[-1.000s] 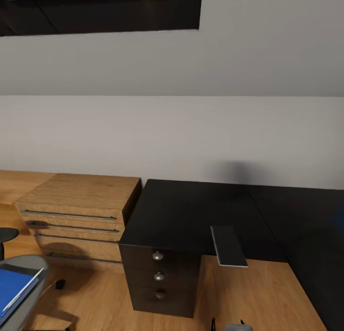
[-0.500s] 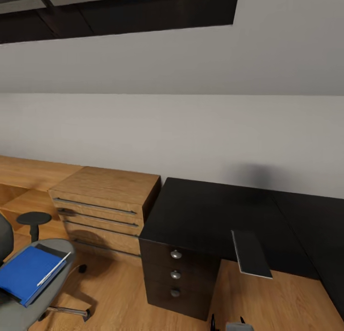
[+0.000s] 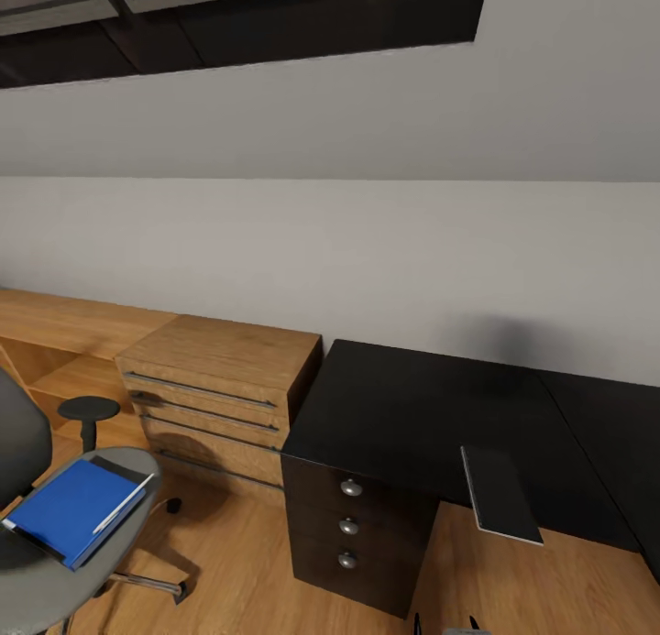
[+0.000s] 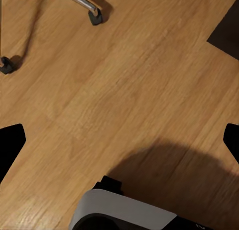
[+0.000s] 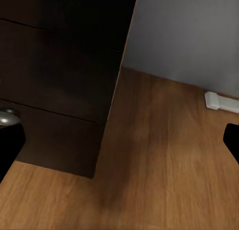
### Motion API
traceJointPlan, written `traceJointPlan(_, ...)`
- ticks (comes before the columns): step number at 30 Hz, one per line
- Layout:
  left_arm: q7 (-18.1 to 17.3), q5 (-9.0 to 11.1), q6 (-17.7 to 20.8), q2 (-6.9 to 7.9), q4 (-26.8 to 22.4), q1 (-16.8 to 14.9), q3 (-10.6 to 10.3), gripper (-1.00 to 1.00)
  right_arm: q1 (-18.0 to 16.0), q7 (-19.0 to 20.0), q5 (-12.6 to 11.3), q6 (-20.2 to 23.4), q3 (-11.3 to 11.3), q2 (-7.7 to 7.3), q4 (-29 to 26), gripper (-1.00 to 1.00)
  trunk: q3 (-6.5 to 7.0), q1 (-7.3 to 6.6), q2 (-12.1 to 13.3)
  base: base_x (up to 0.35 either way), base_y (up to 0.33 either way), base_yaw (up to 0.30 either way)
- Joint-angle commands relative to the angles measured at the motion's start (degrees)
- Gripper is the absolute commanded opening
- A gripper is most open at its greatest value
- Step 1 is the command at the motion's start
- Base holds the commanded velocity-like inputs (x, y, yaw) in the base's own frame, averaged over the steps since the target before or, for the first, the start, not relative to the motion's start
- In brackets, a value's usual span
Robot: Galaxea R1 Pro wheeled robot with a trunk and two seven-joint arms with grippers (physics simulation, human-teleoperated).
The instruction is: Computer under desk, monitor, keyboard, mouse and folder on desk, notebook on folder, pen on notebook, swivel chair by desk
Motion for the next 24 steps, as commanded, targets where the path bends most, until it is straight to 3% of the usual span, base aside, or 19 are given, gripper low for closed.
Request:
traceJointPlan(1, 0.3, 0.6, -0.4, 0.08, -0.1, 0.0, -0.3, 1.00, 0.0, -0.5, 0.6, 0.0, 0.1, 0.00, 0.0, 1.00, -0.05, 0.00, 0.0, -0.067, 0.054, 0.003)
traceJointPlan(9, 0.3, 0.6, -0.4, 0.08, -0.1, 0.0, -0.3, 1.00, 0.0, -0.2, 0.4, 0.0, 0.0, -0.02, 0.0, 1.00, -0.08, 0.00, 0.0, -0.201, 0.221, 0.012)
traceJointPlan(24, 0.3, 0.6, -0.4, 0.08, 0.0, 0.0, -0.3, 1.00, 0.0, -0.2, 0.4, 0.0, 0.0, -0.02, 0.0, 1.00, -1.06, 0.00, 0.0, -0.006, 0.320, 0.175)
